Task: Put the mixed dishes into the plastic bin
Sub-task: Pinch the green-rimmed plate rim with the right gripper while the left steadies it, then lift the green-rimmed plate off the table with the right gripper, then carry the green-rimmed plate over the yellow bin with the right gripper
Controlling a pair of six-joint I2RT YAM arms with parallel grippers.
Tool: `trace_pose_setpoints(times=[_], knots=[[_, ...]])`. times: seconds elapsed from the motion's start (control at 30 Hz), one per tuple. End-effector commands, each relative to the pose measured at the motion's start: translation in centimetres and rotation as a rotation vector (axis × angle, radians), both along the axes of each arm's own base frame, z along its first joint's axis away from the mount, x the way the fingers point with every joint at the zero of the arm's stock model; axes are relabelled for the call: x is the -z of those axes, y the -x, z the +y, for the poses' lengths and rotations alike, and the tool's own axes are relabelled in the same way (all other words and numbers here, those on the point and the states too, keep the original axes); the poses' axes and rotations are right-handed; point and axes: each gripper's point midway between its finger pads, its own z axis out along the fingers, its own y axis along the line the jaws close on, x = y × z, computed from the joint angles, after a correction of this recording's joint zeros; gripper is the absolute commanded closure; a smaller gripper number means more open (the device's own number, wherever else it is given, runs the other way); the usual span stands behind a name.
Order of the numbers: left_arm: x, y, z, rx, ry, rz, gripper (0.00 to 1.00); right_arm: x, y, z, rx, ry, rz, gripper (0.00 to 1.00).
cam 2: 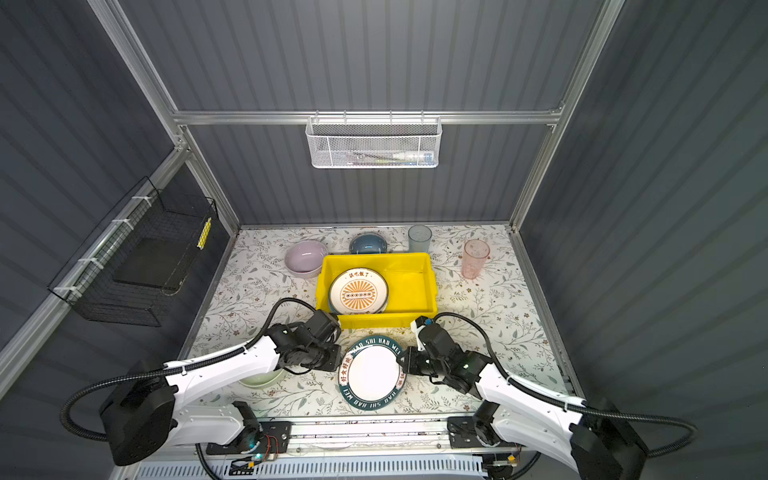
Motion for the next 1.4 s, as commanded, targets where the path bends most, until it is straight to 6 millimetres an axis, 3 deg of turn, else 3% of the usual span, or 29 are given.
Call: trace_pose_setpoints(times=[0.0,0.23,0.47,0.7,0.83,0.97,1.23,1.37], knots=[[-2.5,-0.9,1.1,0.012,-0.067,-0.061,0.61,-2.2,-0.1,-0.7,-0.014,0.036,-0.058,1.0],[-7.0,-3.8,2.2,-0.012,-0.037,-0.124,0.47,-6.5,0.0,-3.2,-0.002,0.128,-0.147,1.0],[-10.1,-8.1,4.7,-0.07,-0.012,-0.185,0.46,-12.8,-2.1,-4.8,0.072,0.171,-0.282,1.0],[-9.4,-12.3,6.8,-0.118,-0.009,-0.193,0.56,-17.7,-6.7,-4.8,0.149,0.148,-0.377,1.0],[-9.0,-13.5,7.1,-0.125,0.032,-0.184,0.59,-20.2,-9.7,-3.8,0.151,0.095,-0.419,1.0],[-8.8,-13.9,6.9,-0.101,0.029,-0.186,0.6,-21.4,-12.7,-2.5,0.126,0.096,-0.433,1.0],[-7.7,-14.4,6.4,-0.065,0.038,-0.154,0.66,-18.5,-19.2,1.1,0.064,0.065,-0.381,1.0],[-6.6,-14.5,6.6,-0.075,0.023,-0.116,0.69,-16.5,-21.5,2.9,0.031,0.055,-0.341,1.0]])
